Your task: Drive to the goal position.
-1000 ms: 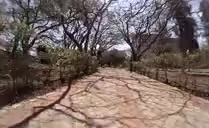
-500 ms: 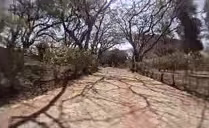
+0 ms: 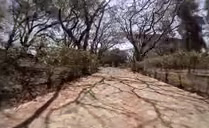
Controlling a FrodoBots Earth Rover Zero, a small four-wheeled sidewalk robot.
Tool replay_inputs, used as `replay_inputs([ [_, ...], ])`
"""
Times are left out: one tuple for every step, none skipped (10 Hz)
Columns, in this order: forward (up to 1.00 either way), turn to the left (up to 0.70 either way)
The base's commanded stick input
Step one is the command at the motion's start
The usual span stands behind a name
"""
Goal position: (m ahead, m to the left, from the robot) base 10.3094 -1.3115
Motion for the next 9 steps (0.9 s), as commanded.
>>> replay_inputs([
  [0.70, 0.00],
  [0.70, 0.00],
  [0.70, 0.00],
  [0.70, 0.00],
  [0.70, 0.00],
  [0.70, 0.00],
  [0.70, 0.00],
  [0.70, 0.00],
  [0.70, 0.00],
])
